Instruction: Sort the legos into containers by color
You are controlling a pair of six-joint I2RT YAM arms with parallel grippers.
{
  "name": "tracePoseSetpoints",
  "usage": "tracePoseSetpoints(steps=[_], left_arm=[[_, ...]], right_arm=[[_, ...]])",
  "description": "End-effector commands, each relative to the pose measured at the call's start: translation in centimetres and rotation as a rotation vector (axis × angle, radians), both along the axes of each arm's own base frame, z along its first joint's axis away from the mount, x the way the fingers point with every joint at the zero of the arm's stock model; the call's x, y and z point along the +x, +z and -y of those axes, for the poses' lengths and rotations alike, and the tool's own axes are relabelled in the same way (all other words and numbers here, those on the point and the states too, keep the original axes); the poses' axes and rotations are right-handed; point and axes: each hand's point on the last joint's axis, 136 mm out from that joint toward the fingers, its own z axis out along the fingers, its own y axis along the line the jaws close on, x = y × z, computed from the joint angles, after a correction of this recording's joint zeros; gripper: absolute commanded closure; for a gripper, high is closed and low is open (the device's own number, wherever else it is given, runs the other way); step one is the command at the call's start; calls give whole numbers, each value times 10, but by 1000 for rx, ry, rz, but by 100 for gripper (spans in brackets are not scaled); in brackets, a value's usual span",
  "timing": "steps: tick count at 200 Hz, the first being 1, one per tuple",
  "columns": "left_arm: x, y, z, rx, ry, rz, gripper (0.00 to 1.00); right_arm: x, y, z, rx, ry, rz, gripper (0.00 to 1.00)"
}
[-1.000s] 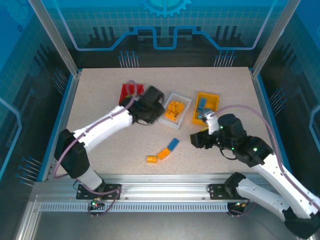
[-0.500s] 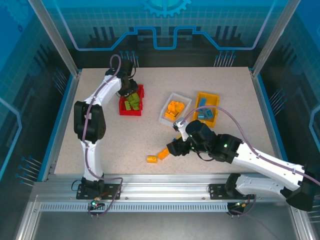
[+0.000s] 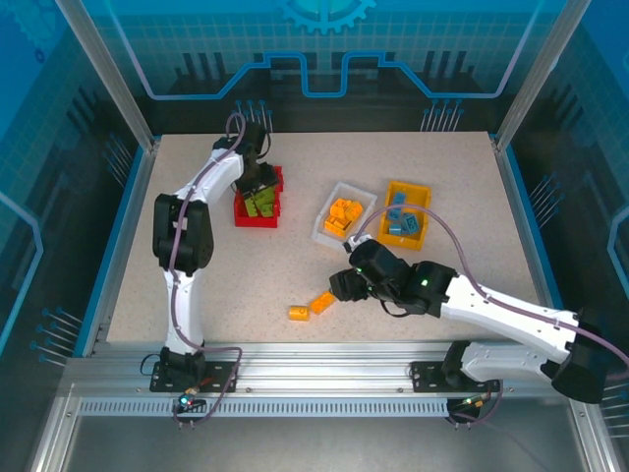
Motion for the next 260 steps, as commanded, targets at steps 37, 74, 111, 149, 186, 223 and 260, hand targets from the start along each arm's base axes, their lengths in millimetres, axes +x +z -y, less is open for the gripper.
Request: tracePoseSetpoints(steps=[37, 74, 111, 149, 186, 223, 260], left_arm=[[-58, 105, 29, -93, -147, 240, 29], [-129, 140, 77, -156, -337, 393, 22], [-201, 159, 121, -250, -536, 502, 21], [-256, 164, 133, -346, -620, 557, 22], [-286, 149, 118, -320, -621, 494, 25], [-306, 126, 87, -253, -553, 434, 27], [-318, 112, 77, -252, -539, 393, 27]], right_arm=[[17, -46, 21, -3, -582, -228, 30], [28, -80, 1, 17, -720, -395, 32], [37, -112, -15, -11, -762, -478, 31], [43, -137, -14, -14, -821, -509, 34], [50, -149, -13, -24, -833, -510, 45], [52, -159, -7, -38, -847, -503, 58], [56, -133, 7, -52, -847, -396, 73]])
